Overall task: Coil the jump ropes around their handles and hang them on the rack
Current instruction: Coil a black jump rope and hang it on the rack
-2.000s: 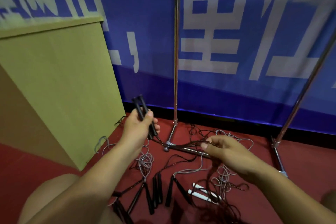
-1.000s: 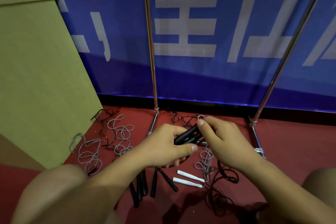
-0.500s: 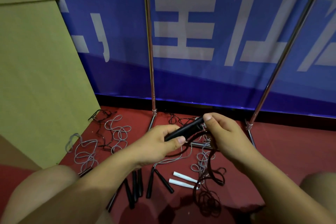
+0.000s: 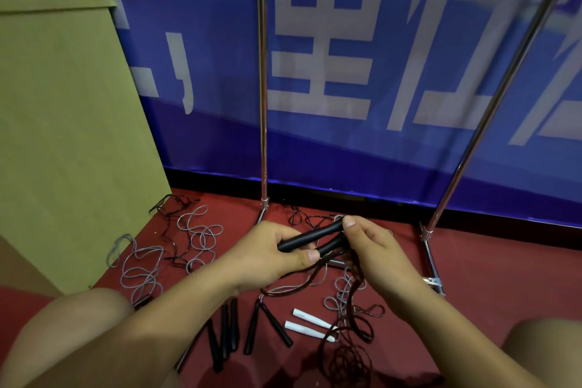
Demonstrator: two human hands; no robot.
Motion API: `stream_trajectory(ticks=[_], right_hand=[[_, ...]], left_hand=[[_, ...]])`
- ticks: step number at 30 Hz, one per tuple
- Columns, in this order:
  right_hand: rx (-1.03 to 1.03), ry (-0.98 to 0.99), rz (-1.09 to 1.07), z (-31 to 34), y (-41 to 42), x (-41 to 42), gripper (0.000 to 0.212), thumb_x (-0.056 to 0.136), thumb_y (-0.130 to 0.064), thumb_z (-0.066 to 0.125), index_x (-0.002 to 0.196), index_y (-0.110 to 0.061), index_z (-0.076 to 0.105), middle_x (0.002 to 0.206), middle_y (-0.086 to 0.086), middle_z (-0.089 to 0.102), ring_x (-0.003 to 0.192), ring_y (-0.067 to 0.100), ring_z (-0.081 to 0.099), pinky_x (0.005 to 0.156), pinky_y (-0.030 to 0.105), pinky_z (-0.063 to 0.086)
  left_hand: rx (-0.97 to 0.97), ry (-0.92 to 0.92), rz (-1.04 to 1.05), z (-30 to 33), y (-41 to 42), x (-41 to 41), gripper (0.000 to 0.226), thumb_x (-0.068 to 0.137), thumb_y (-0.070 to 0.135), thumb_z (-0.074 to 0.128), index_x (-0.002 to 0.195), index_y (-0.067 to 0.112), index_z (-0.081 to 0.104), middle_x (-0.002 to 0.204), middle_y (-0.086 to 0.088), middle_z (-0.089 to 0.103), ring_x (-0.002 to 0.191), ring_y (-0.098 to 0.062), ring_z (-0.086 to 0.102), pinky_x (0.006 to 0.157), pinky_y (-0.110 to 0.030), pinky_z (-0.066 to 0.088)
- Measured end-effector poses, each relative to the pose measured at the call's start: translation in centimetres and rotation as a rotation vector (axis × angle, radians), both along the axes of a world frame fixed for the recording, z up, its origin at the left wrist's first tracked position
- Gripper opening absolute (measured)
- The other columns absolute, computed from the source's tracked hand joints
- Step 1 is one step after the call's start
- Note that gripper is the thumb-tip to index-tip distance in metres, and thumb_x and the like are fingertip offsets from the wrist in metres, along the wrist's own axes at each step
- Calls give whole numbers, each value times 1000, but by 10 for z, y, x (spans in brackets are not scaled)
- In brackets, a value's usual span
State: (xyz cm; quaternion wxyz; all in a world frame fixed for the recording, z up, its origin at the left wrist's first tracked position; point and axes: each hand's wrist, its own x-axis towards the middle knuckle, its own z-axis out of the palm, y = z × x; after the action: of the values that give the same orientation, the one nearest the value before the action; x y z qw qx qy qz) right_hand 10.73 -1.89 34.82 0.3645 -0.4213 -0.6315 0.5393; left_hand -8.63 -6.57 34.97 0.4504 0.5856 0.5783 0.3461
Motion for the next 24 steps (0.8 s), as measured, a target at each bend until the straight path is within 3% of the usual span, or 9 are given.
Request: stream_trajectory(ticks=[3,8,11,15,19,21,24], right_hand=[[22,-27,11,-3,-4,-4,25,102,-31,48,94,-11,61,62,-11,53,55,1,49,53,12,39],[36,-27,45,-2,-4,-5,21,102,-21,50,98,-4,61,61,-10,61,52,-4,53,53,10,41],[15,14,-18,0,-2,-5,21,100,-30,53,100,-12,63,77,0,72,70,9,66,66,22,49],[1,50,-112,-2,6,0,13,98,-35,57,99,-26,65,80,0,63,74,18,54,68,34,43],[-12,86,-84,-1,6,0,17,99,-32,54,102,-19,65,78,-1,67,75,18,62,74,40,50],[-30,98,-87,4,5,-1,23,101,-29,50,105,-11,65,69,-2,67,63,9,62,63,29,50],[-122,121,-157,22,14,7,35,102,-37,45,102,-10,67,60,1,56,43,3,47,43,20,31]], left_hand=[[0,59,-19,1,0,-1,13,87,28,77,92,17,75,64,10,59,59,-5,51,59,-18,41],[-64,86,-134,-4,2,1,14,93,29,70,85,17,70,65,11,61,63,-6,54,63,-24,43],[-27,154,-121,-4,3,5,25,98,35,61,75,23,63,62,14,52,59,-7,47,60,-24,37],[-13,179,-109,-7,6,2,27,100,40,54,78,26,60,68,8,44,63,-13,40,63,-29,33],[-56,36,-167,-7,4,7,15,104,27,50,90,25,56,75,7,55,65,-4,54,64,-24,46],[-77,7,-179,-5,3,8,10,105,24,49,97,24,56,78,4,65,69,-8,64,65,-29,52],[-90,-42,-146,-1,4,4,8,105,21,47,99,19,52,74,-4,65,59,-16,65,56,-30,53]])
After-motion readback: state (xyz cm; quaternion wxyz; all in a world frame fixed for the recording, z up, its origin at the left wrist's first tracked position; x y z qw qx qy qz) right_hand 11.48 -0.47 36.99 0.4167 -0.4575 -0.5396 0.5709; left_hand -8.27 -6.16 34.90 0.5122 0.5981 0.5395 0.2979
